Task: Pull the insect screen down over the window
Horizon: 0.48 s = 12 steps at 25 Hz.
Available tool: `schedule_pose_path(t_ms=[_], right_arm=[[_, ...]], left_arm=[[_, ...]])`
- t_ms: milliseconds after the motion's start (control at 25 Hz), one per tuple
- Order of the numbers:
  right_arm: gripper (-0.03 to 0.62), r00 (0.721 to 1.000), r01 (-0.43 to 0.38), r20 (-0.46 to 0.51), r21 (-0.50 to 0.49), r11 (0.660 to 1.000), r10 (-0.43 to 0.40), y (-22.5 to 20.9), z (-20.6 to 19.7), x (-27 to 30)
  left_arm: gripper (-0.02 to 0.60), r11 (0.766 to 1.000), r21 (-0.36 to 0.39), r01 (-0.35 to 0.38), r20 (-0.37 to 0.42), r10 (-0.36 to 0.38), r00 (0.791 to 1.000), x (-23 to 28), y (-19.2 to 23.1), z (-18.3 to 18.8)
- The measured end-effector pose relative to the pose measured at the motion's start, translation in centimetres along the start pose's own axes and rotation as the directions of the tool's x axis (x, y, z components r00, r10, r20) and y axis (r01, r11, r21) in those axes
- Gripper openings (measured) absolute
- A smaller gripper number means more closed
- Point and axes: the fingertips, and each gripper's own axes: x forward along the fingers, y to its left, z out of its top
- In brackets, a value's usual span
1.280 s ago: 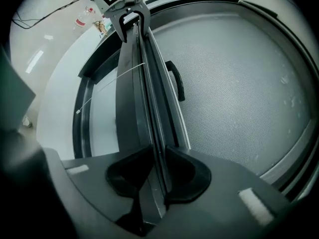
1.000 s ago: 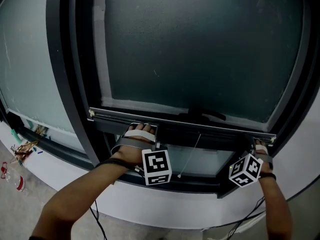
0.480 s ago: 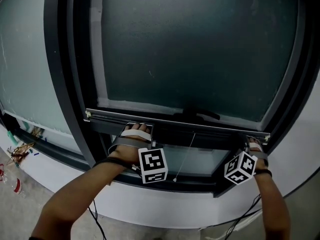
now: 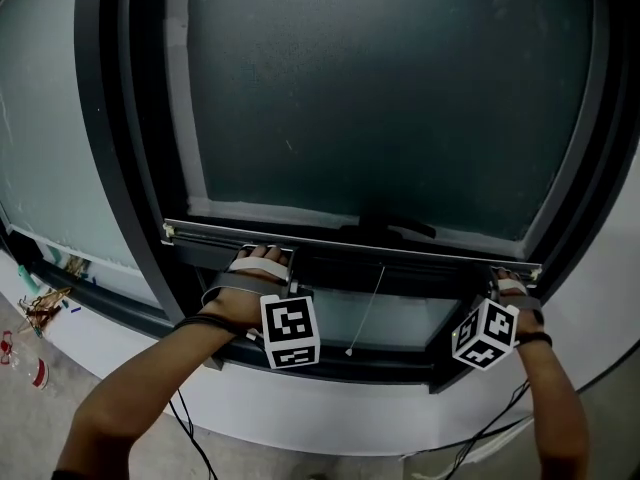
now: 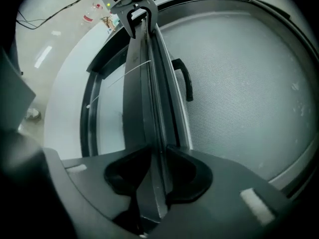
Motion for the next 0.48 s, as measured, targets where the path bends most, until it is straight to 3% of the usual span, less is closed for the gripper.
schedule_pose_path(t_ms=[80,200,360,480], right_arm=[[0.201,0.998,-0.062,-0.012,-0.023,0.998,0.062,0.8,-0.1,0.0],[0.194,0.998,-0.060,-0.032,-0.056,0.997,0.059,1.0,-0.3,0.4],[0.212,0.999,0.024,-0.032,-0.044,0.999,-0.026,1.2,-0.2,1.4],[0.177,0.998,0.066,-0.017,-0.011,0.998,-0.067,0.8,-0.1,1.6]], left_arm=[[0.235,1.000,-0.004,0.007,0.003,-0.007,1.000,0.0,-0.3,0.1],[0.235,1.000,-0.005,0.010,-0.006,-0.010,1.000,0.4,-0.3,0.1],[0.238,1.000,-0.002,-0.019,-0.015,0.019,1.000,1.4,-0.6,-0.1],[0.238,0.999,-0.010,-0.038,-0.018,0.038,0.999,1.7,-0.4,0.0]])
